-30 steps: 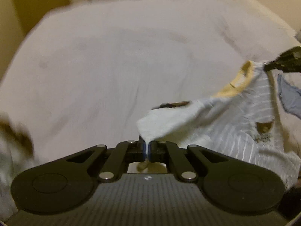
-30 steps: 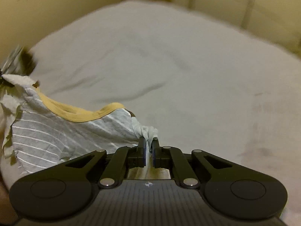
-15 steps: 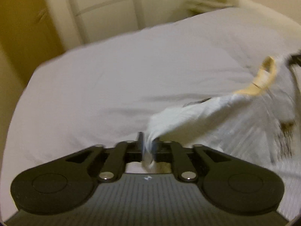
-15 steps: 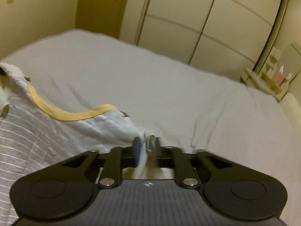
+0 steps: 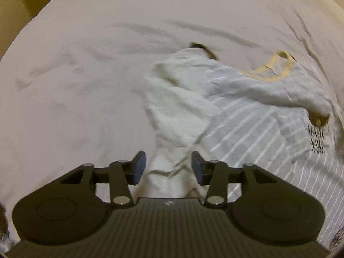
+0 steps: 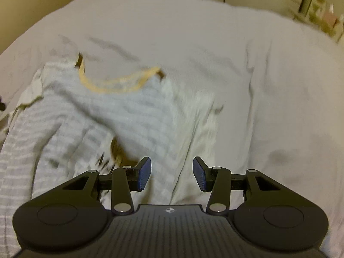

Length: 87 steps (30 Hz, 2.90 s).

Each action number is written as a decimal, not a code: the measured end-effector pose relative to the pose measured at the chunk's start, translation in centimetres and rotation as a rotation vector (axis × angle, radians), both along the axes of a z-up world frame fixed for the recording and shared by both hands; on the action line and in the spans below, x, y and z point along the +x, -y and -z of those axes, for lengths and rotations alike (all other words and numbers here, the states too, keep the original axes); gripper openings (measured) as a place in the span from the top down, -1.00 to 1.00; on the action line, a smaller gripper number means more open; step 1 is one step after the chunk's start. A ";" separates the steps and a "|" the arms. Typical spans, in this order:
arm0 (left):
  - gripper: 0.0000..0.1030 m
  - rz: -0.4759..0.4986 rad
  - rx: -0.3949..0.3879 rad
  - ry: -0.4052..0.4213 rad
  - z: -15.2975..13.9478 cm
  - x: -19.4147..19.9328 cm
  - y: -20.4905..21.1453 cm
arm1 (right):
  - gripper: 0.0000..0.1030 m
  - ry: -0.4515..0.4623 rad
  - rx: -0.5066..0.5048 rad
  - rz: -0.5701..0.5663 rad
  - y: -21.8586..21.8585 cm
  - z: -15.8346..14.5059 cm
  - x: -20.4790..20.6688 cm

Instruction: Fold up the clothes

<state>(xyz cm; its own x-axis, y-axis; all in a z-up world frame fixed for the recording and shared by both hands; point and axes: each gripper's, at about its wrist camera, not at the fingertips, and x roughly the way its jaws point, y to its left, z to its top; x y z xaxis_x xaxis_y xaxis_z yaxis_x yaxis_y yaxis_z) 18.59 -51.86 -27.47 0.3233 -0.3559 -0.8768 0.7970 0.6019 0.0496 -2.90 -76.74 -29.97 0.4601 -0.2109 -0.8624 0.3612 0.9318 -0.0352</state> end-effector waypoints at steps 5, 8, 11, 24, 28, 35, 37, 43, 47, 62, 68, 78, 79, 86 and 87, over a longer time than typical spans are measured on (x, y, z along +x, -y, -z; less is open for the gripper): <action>-0.26 0.078 0.041 0.094 2.8 -0.2 3.8 | 0.04 -0.012 0.013 -0.004 -1.3 -0.4 0.3; 0.49 0.100 0.080 0.096 4.8 1.5 4.5 | 0.01 -0.008 -0.010 0.003 -1.8 -1.3 0.4; 0.93 0.049 -0.010 0.067 3.5 4.6 2.0 | 0.01 -0.014 -0.031 0.041 -2.6 -1.7 0.7; 0.92 -0.165 -0.313 -0.323 2.4 18.6 -10.3 | -0.03 0.077 0.009 -0.302 -21.8 -2.7 10.0; 0.95 -0.182 -0.357 -0.360 3.1 19.2 -11.5 | -0.21 0.074 -0.056 -0.510 -29.2 -0.8 14.3; 1.00 -0.149 -0.402 -0.380 3.7 19.9 -11.0 | -0.28 -0.037 -0.497 -0.805 -36.8 6.1 19.5; 1.00 -0.144 -0.412 -0.383 3.7 20.0 -10.9 | 0.00 -0.052 -0.588 -0.825 -37.1 7.9 20.1; 1.00 -0.119 -0.455 -0.377 2.9 19.6 -11.7 | 1.00 0.036 -0.606 -0.748 -36.2 6.8 22.1; 1.00 -0.114 -0.473 -0.357 2.0 19.6 -12.4 | 1.00 0.140 -0.551 -0.787 -37.5 4.9 22.7; 1.00 -0.225 -0.321 -0.263 2.1 17.6 -13.6 | 0.29 0.171 -0.258 -0.681 -31.7 -0.3 16.4; 0.96 -0.030 -0.300 -0.182 -1.4 10.4 -6.0 | 0.12 0.111 -0.224 -0.284 -16.3 -2.8 10.0; 0.54 0.451 -0.258 -0.095 -3.0 -10.8 14.5 | 0.09 0.083 0.013 0.095 13.1 -0.1 1.9; 0.54 0.480 -0.250 -0.082 -2.7 -12.8 16.3 | 0.09 0.088 0.035 0.084 15.2 0.2 2.2; 0.32 0.701 -0.145 0.129 1.2 -25.3 26.2 | 0.09 0.126 0.210 -0.029 23.6 1.9 5.4; 0.31 0.733 -0.111 0.173 2.1 -26.6 27.2 | 0.09 0.130 0.238 -0.040 24.1 2.2 5.7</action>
